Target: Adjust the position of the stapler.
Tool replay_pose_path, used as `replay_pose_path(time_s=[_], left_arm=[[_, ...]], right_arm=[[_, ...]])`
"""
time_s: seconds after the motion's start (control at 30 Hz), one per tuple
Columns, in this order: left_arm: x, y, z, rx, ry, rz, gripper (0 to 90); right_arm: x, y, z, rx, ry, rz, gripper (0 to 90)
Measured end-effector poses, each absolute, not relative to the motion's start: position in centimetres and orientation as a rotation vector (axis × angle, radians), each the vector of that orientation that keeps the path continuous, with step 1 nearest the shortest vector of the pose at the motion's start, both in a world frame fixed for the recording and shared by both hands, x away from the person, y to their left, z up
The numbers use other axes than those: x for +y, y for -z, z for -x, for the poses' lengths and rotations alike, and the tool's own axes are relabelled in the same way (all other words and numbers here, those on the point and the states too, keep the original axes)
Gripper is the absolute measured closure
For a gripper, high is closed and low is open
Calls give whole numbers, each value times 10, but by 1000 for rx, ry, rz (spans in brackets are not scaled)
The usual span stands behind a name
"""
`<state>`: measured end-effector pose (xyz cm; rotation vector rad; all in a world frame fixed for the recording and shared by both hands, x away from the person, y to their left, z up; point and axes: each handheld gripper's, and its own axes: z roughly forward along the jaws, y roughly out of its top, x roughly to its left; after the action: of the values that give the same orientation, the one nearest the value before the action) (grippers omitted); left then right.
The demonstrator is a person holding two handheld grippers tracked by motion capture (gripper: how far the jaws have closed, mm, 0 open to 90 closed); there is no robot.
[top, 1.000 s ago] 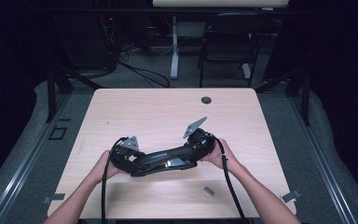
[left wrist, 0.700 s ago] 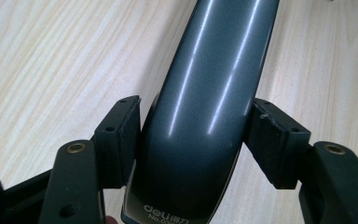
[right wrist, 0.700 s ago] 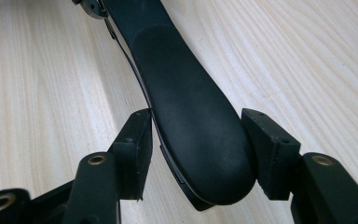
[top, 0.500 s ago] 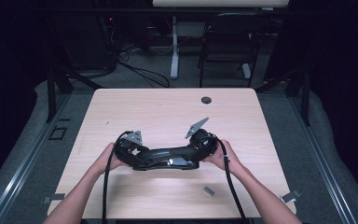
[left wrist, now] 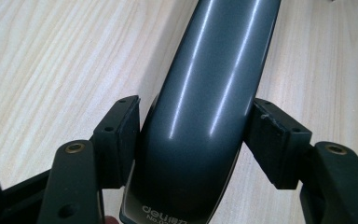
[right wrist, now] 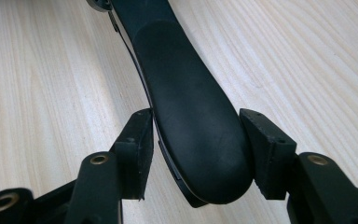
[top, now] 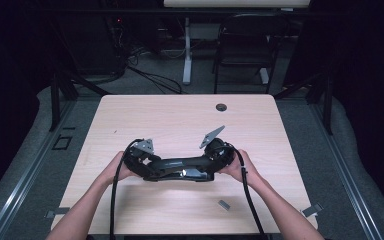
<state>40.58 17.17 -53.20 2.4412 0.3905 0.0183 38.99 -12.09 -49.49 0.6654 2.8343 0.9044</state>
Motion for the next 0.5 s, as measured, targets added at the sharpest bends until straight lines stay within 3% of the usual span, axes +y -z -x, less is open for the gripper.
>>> replay_pose_path(time_s=[0.5], left_arm=[[171,533,-400,478,-20,-2416,351]], right_arm=[[-121,495,-390,2834,-905,-674,451]])
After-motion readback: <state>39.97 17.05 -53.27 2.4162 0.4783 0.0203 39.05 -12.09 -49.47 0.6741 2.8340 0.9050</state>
